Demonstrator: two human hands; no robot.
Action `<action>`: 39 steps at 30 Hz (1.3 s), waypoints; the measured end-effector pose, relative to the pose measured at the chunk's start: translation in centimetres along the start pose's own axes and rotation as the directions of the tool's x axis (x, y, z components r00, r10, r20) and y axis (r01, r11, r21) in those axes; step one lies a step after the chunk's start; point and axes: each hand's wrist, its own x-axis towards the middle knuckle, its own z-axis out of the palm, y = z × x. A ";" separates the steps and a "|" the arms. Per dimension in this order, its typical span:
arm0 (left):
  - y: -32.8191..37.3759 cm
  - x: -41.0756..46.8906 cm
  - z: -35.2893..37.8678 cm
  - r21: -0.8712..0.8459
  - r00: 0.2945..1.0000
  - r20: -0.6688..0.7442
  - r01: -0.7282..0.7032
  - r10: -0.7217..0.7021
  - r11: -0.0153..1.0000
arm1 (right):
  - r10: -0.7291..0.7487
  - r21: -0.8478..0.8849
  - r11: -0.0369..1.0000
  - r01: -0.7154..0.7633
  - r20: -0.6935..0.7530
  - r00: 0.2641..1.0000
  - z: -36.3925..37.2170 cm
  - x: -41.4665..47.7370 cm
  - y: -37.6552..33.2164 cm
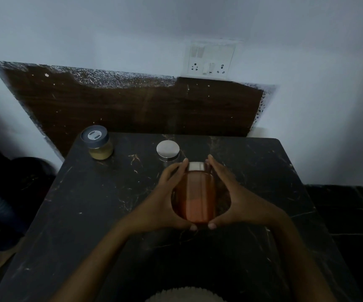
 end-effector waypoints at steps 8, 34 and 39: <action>0.9 -0.7 0.0 -0.055 0.998 0.060 -0.027 0.030 0.998 | -0.006 0.056 0.998 0.007 -0.008 1.000 0.0 -0.6 0.0; 2.1 0.3 0.1 0.188 0.992 0.067 -0.121 0.110 0.975 | -0.037 0.025 0.999 0.038 -0.019 0.999 0.4 0.2 0.1; 1.9 0.2 -0.2 0.153 0.991 0.003 -0.135 0.136 0.979 | -0.034 0.114 0.993 0.033 0.005 0.999 0.0 -0.2 0.4</action>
